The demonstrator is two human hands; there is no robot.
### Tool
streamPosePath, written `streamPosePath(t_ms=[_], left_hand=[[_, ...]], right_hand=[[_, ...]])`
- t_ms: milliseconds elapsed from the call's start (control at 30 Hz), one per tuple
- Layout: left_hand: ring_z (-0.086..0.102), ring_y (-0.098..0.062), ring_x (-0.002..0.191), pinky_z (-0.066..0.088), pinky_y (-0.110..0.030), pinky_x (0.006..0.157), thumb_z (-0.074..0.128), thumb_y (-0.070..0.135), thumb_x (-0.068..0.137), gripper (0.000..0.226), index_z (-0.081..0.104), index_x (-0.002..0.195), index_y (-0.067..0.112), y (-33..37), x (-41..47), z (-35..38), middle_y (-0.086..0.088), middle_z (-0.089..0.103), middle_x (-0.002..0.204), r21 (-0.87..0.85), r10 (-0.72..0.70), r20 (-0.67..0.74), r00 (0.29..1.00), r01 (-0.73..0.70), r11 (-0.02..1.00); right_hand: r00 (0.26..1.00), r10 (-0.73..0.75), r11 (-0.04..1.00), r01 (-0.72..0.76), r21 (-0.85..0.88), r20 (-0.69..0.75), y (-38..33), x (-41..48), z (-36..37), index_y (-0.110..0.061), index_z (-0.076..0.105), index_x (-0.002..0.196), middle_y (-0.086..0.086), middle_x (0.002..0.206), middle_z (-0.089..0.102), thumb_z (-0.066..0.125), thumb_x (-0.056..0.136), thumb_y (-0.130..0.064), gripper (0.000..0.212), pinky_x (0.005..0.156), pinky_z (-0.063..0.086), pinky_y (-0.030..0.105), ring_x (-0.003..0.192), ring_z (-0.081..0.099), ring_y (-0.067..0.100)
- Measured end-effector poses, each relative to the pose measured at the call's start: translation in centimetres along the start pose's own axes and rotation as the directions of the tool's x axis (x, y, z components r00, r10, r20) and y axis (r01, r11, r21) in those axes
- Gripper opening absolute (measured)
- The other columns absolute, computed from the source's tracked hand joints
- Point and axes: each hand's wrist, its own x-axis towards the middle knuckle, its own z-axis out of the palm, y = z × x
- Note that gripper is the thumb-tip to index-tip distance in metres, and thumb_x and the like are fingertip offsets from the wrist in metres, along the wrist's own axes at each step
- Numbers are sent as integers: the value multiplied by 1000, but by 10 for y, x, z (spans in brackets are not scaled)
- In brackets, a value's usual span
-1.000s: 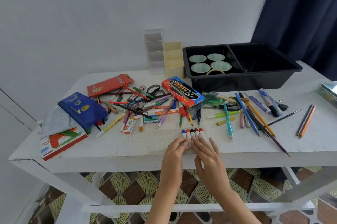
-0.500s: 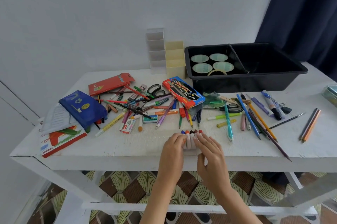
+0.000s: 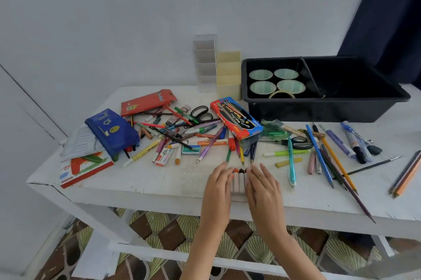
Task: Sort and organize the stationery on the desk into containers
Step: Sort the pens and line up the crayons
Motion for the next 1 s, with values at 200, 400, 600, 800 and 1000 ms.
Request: streamPosePath(t_ms=[200,400,600,800,1000], left_hand=[[40,7,118,28,-4,101,31,40,96,47,59,123,13,-1,6,-21,6,55,126,23,6,-144,990,-3,1000],[50,-1,107,33,-3,93,42,32,98,35,62,119,12,-25,22,-56,4,62,113,50,-48,-259,965,63,997],[45,0,106,29,-1,88,48,18,96,27,61,120,14,-60,43,-91,3,62,115,90,-106,-250,962,132,987],[51,-16,117,40,-24,97,53,14,94,26,62,118,15,-95,67,-114,-1,60,122,116,-131,-185,974,154,981],[53,-15,108,33,-14,88,54,12,93,24,64,114,11,-119,83,-123,-2,63,113,135,-94,-121,988,110,985]], right_hand=[[999,-35,999,36,40,-16,-19,19,-1,-6,69,107,7,112,68,40,94,-25,37,94,42,33,113,58,25],[998,-45,995,41,89,39,-49,44,20,-9,70,101,4,101,70,60,87,-11,18,82,49,38,96,63,23],[994,-47,993,36,108,101,-91,69,52,-12,71,94,1,87,70,67,82,-14,13,73,46,36,83,63,23],[942,61,996,-34,-88,329,-128,85,85,-20,61,119,0,110,65,55,89,-37,36,92,33,35,111,52,21],[945,189,967,-131,-220,268,-142,88,104,-19,65,111,2,107,63,53,89,-34,29,95,31,36,107,52,23]])
